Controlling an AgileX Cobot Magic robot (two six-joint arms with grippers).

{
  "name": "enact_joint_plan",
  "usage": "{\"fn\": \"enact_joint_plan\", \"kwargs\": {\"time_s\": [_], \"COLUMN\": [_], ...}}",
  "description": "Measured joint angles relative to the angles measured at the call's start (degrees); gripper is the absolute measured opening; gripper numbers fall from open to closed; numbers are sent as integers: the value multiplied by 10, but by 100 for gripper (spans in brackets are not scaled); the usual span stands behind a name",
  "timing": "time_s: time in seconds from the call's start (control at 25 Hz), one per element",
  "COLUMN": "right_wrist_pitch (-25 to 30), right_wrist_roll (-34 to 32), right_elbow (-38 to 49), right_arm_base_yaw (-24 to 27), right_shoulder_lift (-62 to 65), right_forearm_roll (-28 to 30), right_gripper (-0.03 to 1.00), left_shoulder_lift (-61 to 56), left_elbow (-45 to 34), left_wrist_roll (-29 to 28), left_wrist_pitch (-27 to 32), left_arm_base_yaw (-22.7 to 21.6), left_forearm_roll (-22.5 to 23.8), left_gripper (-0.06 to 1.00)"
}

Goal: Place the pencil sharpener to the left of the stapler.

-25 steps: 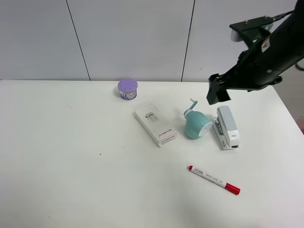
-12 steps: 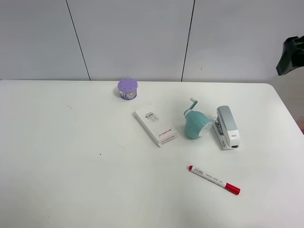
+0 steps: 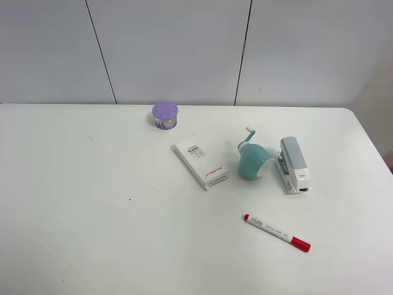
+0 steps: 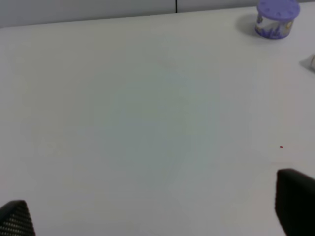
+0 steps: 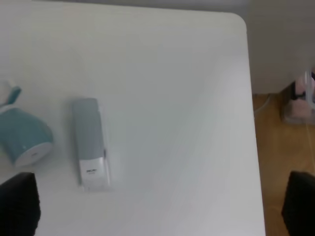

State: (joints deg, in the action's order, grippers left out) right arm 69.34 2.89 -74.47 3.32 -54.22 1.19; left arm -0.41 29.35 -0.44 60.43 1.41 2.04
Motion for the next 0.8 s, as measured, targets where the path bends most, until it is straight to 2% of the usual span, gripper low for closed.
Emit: {"fn": "enact_joint_plan", "kwargs": {"time_s": [0.24, 0.48, 0.68, 0.8], "right_wrist_pitch": [-1, -52, -57, -59], "right_wrist_roll": [-1, 5, 5, 5], "right_elbow": [175, 343, 426, 450], "right_arm_base_yaw": [0, 0, 0, 0], "right_shoulder_lift": [209, 412, 522, 543], "right_forearm_roll": [16, -12, -27, -27], "right_gripper": [99, 99, 99, 99], "left_shoulder_lift": [0, 0, 0, 0], "left_elbow": [0, 0, 0, 0], "left_wrist_roll": [0, 0, 0, 0], "left_wrist_pitch": [0, 0, 0, 0], "left_arm_base_yaw": [0, 0, 0, 0], "left_forearm_roll": [0, 0, 0, 0], "left_gripper": [99, 99, 99, 99]}}
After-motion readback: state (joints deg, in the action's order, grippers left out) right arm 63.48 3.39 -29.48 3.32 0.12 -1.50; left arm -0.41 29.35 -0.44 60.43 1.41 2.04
